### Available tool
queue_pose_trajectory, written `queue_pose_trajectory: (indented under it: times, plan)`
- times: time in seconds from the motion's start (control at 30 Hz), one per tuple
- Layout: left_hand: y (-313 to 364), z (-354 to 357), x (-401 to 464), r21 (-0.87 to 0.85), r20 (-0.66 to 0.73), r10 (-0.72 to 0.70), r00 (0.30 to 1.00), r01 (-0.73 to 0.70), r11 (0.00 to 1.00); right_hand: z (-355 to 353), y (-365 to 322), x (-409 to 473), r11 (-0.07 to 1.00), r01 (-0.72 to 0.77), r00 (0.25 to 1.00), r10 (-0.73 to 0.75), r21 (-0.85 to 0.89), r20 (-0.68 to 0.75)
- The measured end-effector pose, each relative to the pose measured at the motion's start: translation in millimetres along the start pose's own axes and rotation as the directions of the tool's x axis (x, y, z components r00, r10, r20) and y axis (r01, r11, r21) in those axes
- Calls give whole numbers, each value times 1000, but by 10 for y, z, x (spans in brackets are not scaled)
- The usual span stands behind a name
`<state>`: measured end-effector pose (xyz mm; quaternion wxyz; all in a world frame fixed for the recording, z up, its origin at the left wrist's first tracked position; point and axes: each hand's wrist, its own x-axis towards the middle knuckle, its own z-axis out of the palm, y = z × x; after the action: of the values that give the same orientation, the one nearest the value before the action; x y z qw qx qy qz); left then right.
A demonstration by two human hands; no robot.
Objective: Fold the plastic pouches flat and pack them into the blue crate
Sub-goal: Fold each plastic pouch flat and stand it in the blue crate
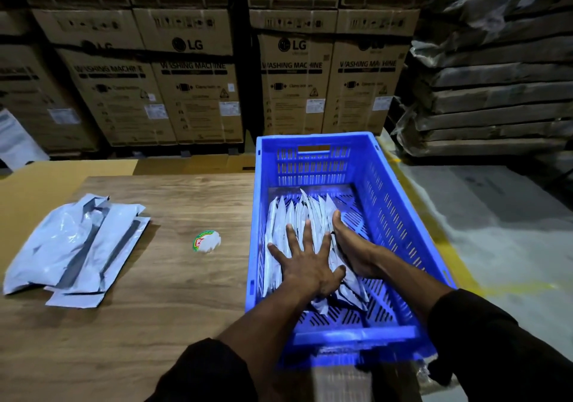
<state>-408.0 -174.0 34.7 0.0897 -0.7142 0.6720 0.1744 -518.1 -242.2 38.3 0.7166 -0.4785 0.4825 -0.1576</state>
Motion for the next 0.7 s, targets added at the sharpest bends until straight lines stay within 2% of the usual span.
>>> queue_pose_trajectory:
  times: [0.17, 0.37, 0.6, 0.7]
  plan:
    - [-17, 12, 12, -9, -3, 2, 1000, -2, 1000, -14, 30, 50, 998, -40, 999, 40, -43, 9]
    - [-16, 6, -12, -24, -15, 15, 1000, -16, 1000, 32, 13, -6, 996, -31, 998, 26, -78, -62]
    - [-53, 38, -19, 15, -106, 81, 991, -80, 997, 27, 13, 16, 995, -69, 996, 65, -66, -59]
    - [-60, 14, -28, 29, -96, 98, 991, -96, 995, -34, -15, 0, 998, -60, 996, 57, -33, -63]
